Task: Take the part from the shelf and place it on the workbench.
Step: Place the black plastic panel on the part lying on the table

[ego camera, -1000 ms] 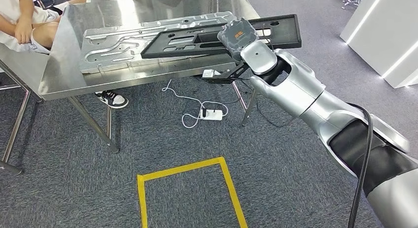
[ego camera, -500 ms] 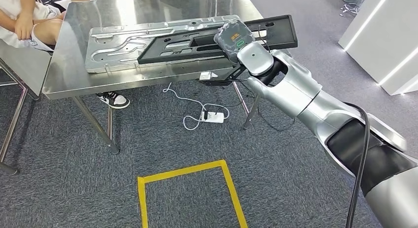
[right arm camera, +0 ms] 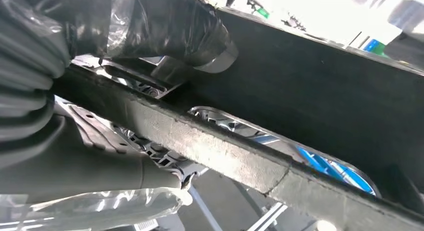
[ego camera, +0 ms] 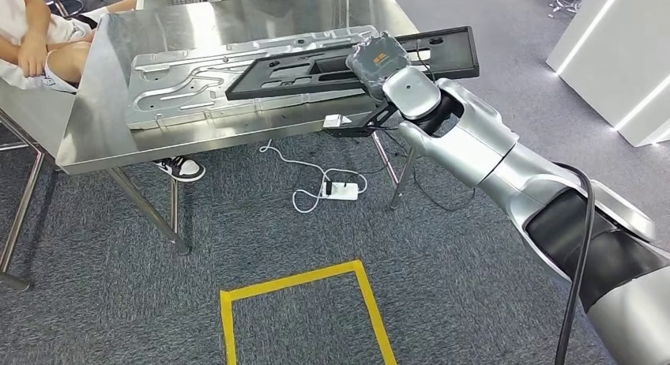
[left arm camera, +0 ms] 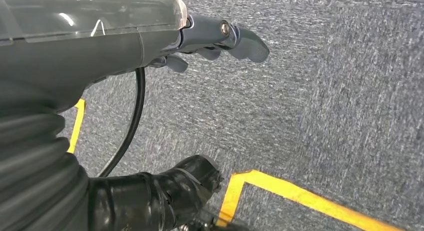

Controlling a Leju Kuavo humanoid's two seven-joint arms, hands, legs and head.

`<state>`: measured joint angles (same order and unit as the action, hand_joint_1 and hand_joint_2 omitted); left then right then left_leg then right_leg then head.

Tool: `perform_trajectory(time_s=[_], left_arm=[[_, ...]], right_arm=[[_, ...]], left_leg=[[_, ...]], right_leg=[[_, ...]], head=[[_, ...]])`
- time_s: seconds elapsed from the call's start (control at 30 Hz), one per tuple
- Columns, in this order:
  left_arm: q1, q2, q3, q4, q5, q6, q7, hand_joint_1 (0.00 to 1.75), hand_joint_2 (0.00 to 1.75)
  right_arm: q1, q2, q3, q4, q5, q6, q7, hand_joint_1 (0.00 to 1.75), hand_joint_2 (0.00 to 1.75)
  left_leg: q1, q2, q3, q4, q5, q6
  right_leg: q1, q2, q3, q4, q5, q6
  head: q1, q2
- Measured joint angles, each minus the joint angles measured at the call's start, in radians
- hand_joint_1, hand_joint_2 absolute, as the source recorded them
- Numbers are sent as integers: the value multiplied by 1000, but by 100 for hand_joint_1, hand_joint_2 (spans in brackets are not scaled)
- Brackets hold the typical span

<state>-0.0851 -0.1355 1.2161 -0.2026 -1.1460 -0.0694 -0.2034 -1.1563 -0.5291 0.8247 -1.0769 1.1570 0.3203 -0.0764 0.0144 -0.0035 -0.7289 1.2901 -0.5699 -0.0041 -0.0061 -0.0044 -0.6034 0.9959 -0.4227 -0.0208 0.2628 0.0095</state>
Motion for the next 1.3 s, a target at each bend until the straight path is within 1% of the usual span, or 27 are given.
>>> perform_trajectory(time_s=[0.03,0.07,0.1,0.17,0.2,0.33,0.4,0.47,0.5,0.53,0.57,0.63,0.67,0.7,0.77,0.83,0.87,0.9,0.97,1.0,1.03,1.07,1.13,1.17,1.2,1.23,1.3], left_arm=[[1,0,1,0,0,0,0,0,175],[1,1,2,0,0,0,1,0,175],[2,2,2,0,0,0,1,0,175],[1,3,2,0,0,1,2,0,175],[1,4,3,0,0,1,2,0,175],[0,4,3,0,0,1,3,0,175],[-1,4,3,0,0,1,3,0,175],[-1,4,3,0,-1,1,3,0,175],[-1,4,3,0,-1,1,3,0,175],[-1,4,3,0,-1,1,3,0,175],[-1,4,4,0,-2,1,3,0,175],[-1,4,4,0,-3,1,3,0,175],[-1,3,4,0,-3,1,3,0,175],[-2,3,4,0,-4,0,3,0,175],[-3,2,4,0,-5,0,2,0,175],[-3,3,4,0,-6,0,1,0,175],[-3,3,4,0,-6,0,1,0,175],[-4,3,4,0,-6,0,0,0,175],[-3,5,4,0,-6,0,0,0,175],[-2,6,4,0,-6,0,0,0,175],[0,6,4,0,-6,1,0,0,175],[1,6,4,0,-6,1,0,0,175],[2,7,4,0,-6,1,0,0,175],[2,7,4,0,-6,1,0,0,175],[2,8,4,0,-6,1,0,0,175],[2,8,4,0,-6,1,0,0,175],[0,8,4,0,-6,1,1,0,175]], right_arm=[[1,0,2,0,-2,0,0,175,175],[2,0,4,0,-3,0,0,175,175],[2,0,5,0,-4,-1,0,175,175],[1,0,5,1,-4,-1,1,175,175],[1,-1,5,1,-4,-2,2,175,175],[1,-5,5,2,-6,-2,2,175,175],[0,-8,5,2,-6,-2,2,175,175],[2,-8,5,2,-6,-2,2,175,175],[4,-8,6,3,-7,-2,2,175,175],[7,-8,6,4,-7,-1,1,175,175],[8,-8,7,5,-8,-1,1,175,175],[6,-9,8,6,-8,-2,1,175,175],[4,-10,8,6,-8,-2,1,175,175],[2,-10,8,7,-8,-2,1,175,175],[0,-10,8,8,-8,-3,1,175,175],[1,-10,8,9,-8,-4,0,175,175],[1,-9,9,9,-9,-4,0,175,175],[2,-9,9,9,-9,-5,-1,175,175],[2,-7,11,10,-9,-5,-1,175,175],[3,-6,12,10,-9,-6,-1,175,175],[5,-5,13,12,-9,-6,-2,175,175],[7,-4,14,12,-9,-6,-2,175,175],[7,-3,15,13,-9,-6,-2,175,175],[6,-2,15,14,-9,-6,-2,175,175],[5,-2,15,15,-9,-6,-2,175,175],[4,-1,15,16,-9,-6,-2,175,175],[5,0,16,18,-10,-7,-2,175,175]], left_leg=[[2,0,-9,1,17,-2],[3,0,2,-36,51,-3],[6,1,27,-101,92,-4],[6,0,75,-208,134,-2],[5,0,86,-232,138,2],[4,-2,93,-242,133,23],[7,-2,99,-247,133,32],[6,-3,102,-247,129,38],[6,-3,105,-247,127,39],[5,-3,109,-247,123,40],[4,-4,114,-247,120,39],[3,-5,127,-248,111,37],[2,-6,130,-249,108,35],[2,-6,132,-251,106,32],[3,-5,133,-256,104,22],[2,-2,137,-251,94,11],[0,-1,130,-230,81,8],[0,0,110,-188,61,5],[1,0,42,-63,13,1],[1,0,8,-11,3,-1],[1,0,-11,9,11,-3],[1,0,-12,-9,41,-4],[2,1,30,-126,124,0],[1,0,55,-185,149,3],[0,0,71,-221,159,6],[-2,0,78,-236,155,10],[-3,-1,81,-243,148,18]], right_leg=[[-1,1,1,4,-5,1],[-2,2,2,10,-10,4],[-3,3,3,18,-18,8],[-1,5,1,35,-32,20],[1,6,-1,41,-37,25],[0,6,-7,56,-52,42],[-3,5,-45,134,-95,50],[-5,5,-114,263,-145,55],[-6,5,-142,308,-152,56],[-6,5,-153,317,-139,55],[-6,5,-144,285,-107,52],[-2,5,-88,153,-28,38],[2,5,-60,94,-5,31],[7,4,-43,58,3,24],[14,4,-31,36,-5,15],[6,3,-15,18,-5,9],[2,2,-4,7,-4,6],[-2,0,7,-2,-5,3],[1,-1,19,-3,-13,-2],[1,-1,24,-1,-20,-3],[2,0,29,1,-27,-2],[1,1,36,5,-35,0],[0,3,51,15,-55,7],[2,4,54,22,-65,12],[4,4,53,27,-72,18],[6,5,51,30,-76,24],[6,6,50,28,-79,33]], head=[[0,0],[0,0],[0,0],[-1,0],[-2,0],[-3,0],[-3,0],[-3,0],[-3,0],[-3,0],[-3,0],[-3,0],[-3,0],[-4,0],[-4,0],[-4,0],[-5,0],[-5,0],[-6,0],[-6,0],[-6,0],[-6,0],[-6,0],[-7,0],[-8,0],[-9,0],[-11,0]])
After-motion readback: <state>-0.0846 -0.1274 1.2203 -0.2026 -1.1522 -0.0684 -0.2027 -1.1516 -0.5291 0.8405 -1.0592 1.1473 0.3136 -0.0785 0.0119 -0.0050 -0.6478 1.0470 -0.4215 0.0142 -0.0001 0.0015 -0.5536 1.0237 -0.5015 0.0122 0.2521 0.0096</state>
